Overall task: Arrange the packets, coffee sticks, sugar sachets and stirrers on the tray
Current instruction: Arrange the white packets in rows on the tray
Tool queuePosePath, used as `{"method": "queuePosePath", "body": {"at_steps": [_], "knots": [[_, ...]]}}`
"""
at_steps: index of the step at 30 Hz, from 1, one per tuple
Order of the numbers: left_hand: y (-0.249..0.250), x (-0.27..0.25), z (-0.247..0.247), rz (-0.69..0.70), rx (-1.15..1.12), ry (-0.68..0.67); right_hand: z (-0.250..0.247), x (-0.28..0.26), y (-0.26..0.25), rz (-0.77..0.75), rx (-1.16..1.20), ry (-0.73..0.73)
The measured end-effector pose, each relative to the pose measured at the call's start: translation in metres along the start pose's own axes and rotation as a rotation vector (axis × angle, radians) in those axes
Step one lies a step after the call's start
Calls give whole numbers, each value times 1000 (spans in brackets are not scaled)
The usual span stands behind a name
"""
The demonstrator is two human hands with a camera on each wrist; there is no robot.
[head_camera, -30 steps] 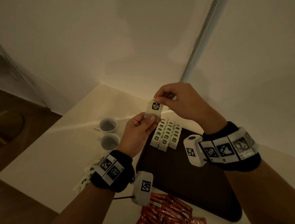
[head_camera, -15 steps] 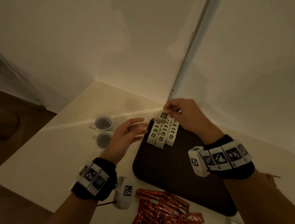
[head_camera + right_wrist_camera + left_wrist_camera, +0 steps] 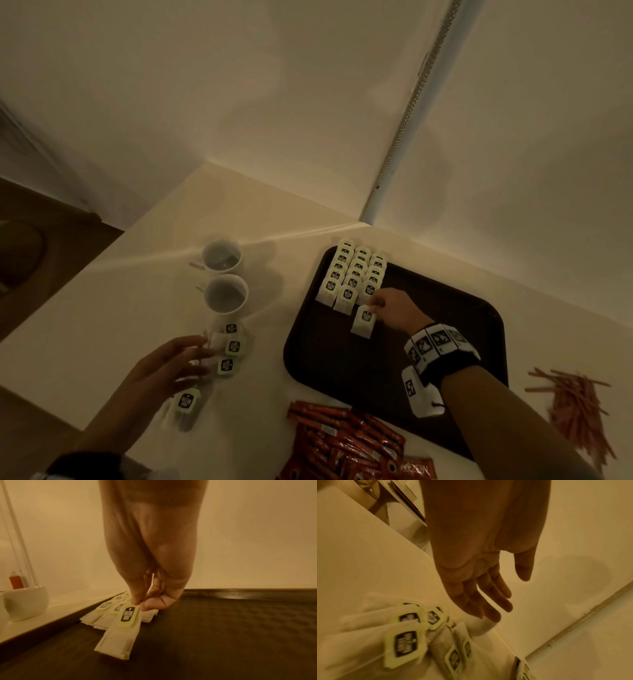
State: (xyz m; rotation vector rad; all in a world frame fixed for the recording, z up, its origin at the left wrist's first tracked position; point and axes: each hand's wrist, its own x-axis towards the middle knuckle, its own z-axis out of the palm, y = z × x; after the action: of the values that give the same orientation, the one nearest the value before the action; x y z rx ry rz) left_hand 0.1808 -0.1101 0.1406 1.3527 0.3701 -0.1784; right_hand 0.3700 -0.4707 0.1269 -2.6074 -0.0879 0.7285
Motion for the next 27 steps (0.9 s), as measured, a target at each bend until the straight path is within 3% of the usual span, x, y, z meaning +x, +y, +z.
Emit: {"method": "queuePosePath", "body": {"at_steps": [4, 12, 17, 22, 25, 27], "knots": [[-8, -12, -16, -88, -13, 78, 0, 12, 4, 27, 85, 111], [-9, -22, -27, -161, -11, 174, 1, 25, -1, 42, 107, 155], [-12, -29, -28, -132, 82, 225, 8, 8, -42, -176, 118, 288], [-15, -21, -24, -70, 397, 303, 60, -25, -107, -501, 90, 7], [-11, -14, -15, -53, 446, 283, 100, -32, -138, -564, -10, -138], [-8, -13, -8, -65, 400, 256, 126, -29, -154, -572, -86, -145]]}}
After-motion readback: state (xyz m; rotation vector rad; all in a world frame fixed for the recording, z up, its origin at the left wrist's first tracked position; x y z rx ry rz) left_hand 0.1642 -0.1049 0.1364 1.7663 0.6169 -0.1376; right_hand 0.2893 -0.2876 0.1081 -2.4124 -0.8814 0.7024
